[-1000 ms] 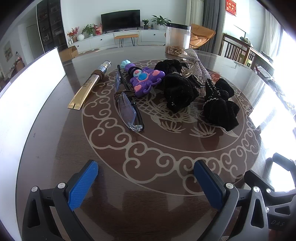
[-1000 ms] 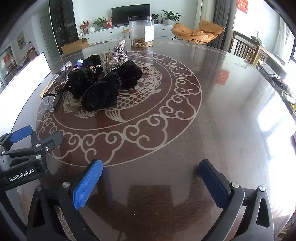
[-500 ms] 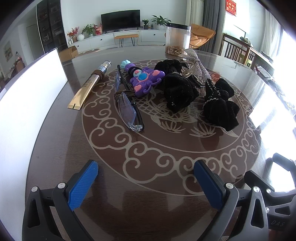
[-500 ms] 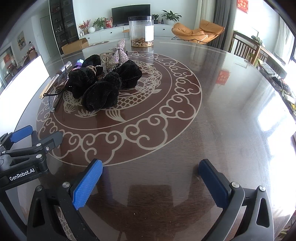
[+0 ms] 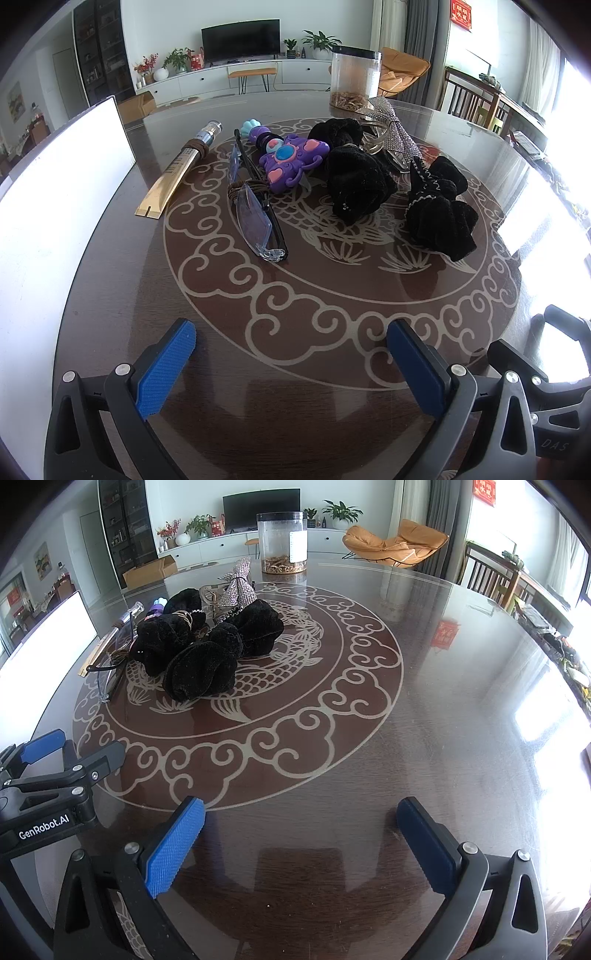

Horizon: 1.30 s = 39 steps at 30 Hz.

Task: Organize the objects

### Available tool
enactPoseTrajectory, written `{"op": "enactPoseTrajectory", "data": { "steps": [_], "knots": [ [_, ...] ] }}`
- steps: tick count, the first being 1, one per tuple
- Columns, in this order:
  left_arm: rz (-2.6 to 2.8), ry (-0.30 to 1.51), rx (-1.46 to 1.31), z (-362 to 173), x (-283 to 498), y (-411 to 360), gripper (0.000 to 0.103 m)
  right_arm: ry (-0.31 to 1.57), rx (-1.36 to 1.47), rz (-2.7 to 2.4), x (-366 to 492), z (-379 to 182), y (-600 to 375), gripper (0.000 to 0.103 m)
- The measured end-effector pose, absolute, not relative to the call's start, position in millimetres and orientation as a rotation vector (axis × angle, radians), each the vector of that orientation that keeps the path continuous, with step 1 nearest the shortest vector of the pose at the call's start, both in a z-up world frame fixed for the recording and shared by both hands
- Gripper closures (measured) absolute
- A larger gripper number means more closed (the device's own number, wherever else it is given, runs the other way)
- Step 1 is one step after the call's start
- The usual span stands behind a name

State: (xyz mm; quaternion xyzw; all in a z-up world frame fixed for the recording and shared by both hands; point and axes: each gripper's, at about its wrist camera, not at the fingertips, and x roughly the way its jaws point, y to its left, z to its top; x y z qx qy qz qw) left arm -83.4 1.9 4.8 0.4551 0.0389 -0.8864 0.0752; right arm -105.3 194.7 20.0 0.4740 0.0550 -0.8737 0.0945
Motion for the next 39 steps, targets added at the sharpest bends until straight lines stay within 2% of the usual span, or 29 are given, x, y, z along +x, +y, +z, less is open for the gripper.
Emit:
{"op": "enactPoseTrajectory", "data": {
  "steps": [22,25,39],
  "knots": [
    [-2.659,0.117,1.365,4.8,-83.3,1.8,0.000,0.163,1.405,-2.592,-105.5,19.3,194.7,0.000],
    [-2.717,0.059,1.430,4.2,-81.5,1.5,0.000,0.163,1.405,-2.592,-106.1,19.4,194.4,0.000],
    [-2.742,0.030,1.451,3.5,-21.0,-19.6,0.000,0.162,1.399,-2.586,-103.4,18.5,194.4,0.000]
  ]
}}
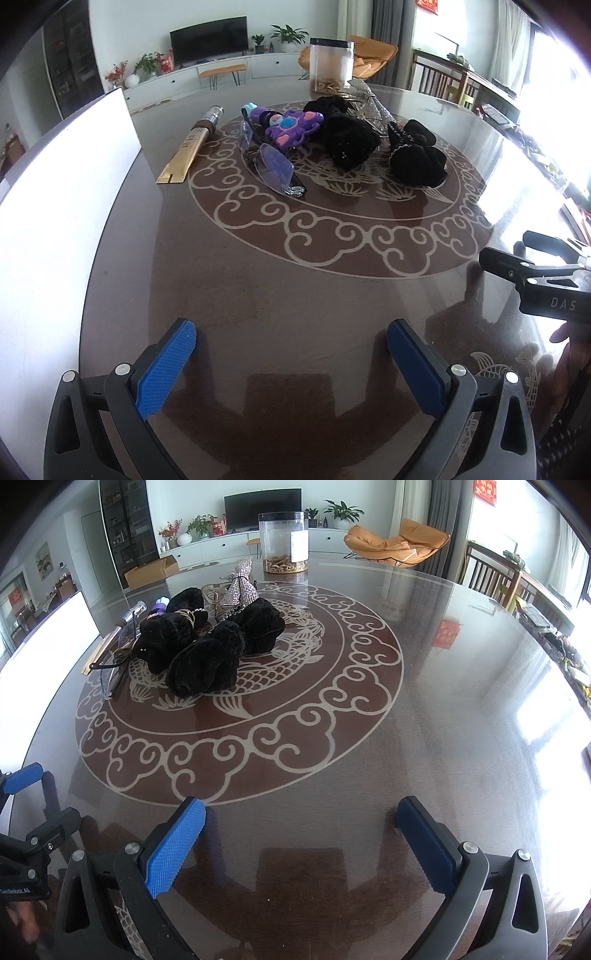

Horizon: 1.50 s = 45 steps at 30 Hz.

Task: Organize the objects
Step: 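Grasp the black gloves with the right tool while the left tool grasps the clear eyeglasses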

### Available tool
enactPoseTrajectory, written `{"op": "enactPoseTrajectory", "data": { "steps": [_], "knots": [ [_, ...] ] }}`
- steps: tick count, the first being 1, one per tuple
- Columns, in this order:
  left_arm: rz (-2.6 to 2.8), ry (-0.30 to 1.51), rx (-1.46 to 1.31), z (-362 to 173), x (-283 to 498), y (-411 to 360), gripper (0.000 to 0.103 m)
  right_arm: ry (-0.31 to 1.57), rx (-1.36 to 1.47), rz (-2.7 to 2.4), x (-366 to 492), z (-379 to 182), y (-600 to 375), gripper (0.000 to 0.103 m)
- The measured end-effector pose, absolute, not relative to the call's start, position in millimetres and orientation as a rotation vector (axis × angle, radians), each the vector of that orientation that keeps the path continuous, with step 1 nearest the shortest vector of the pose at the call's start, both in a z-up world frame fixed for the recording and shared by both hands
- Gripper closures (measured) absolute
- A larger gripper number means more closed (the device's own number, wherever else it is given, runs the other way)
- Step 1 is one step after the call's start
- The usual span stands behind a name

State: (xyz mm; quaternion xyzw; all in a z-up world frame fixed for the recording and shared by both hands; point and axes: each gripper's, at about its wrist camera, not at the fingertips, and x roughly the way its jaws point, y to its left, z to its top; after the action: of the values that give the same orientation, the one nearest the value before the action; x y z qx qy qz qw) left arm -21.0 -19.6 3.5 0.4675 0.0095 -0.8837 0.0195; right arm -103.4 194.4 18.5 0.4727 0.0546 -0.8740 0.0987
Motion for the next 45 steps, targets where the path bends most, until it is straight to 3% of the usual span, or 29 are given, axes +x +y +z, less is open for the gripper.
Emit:
{"op": "enactPoseTrajectory", "data": {
  "steps": [6,8,11,13,14,16,17,20,28,31,33,37,42,43,45],
  "knots": [
    [-2.741,0.033,1.448,3.7,-27.2,-20.8,0.000,0.110,1.515,-2.539,-122.3,23.1,191.4,0.000],
    [-2.741,0.032,1.448,3.6,-27.7,-21.0,0.000,-0.013,1.456,-2.524,-133.1,38.3,186.2,0.002],
    [-2.740,0.032,1.446,3.5,-27.3,-19.9,0.000,0.016,1.363,-2.543,-158.7,62.9,156.2,0.004],
    [-2.741,0.031,1.447,3.4,-27.4,-20.1,0.000,0.060,1.375,-2.495,-180.0,63.2,134.2,0.013],
    [-2.741,0.031,1.447,3.4,-27.4,-20.0,0.000,0.106,1.410,-2.468,-192.5,56.7,122.8,0.022],
    [-2.742,0.033,1.448,3.8,-27.5,-20.0,0.000,0.177,1.455,-2.453,-202.9,42.6,114.4,0.044],
    [-2.743,0.033,1.448,4.1,-27.1,-19.9,0.000,0.184,1.468,-2.448,-203.3,37.6,115.6,0.061],
    [-2.744,0.032,1.446,4.4,-26.4,-19.2,0.000,0.139,1.442,-2.445,-182.7,31.4,130.4,0.066],
    [-2.738,0.034,1.445,4.9,-26.7,-18.2,0.000,0.149,1.342,-2.553,-70.8,28.1,190.9,0.066],
    [-2.716,0.040,1.505,6.1,-35.6,-19.6,0.000,0.065,1.301,-2.589,-60.1,25.3,199.0,0.053],
    [-2.728,0.102,1.501,12.5,-44.1,-25.7,0.000,0.068,1.279,-2.587,-59.2,24.4,196.3,0.037],
    [-2.764,0.226,1.412,39.9,-79.9,-41.3,0.000,0.202,1.276,-2.592,-54.9,21.7,177.9,0.027],
    [-2.698,0.252,1.434,42.3,-149.7,-54.0,0.000,0.196,1.272,-2.576,-53.4,20.6,177.7,0.022],
    [-2.669,0.261,1.460,36.6,-160.7,-55.9,0.002,0.199,1.274,-2.577,-53.5,20.2,177.1,0.021],
    [-2.641,0.265,1.500,26.8,-173.5,-57.6,0.026,0.198,1.278,-2.571,-54.1,19.7,176.9,0.018]
  ]
}}
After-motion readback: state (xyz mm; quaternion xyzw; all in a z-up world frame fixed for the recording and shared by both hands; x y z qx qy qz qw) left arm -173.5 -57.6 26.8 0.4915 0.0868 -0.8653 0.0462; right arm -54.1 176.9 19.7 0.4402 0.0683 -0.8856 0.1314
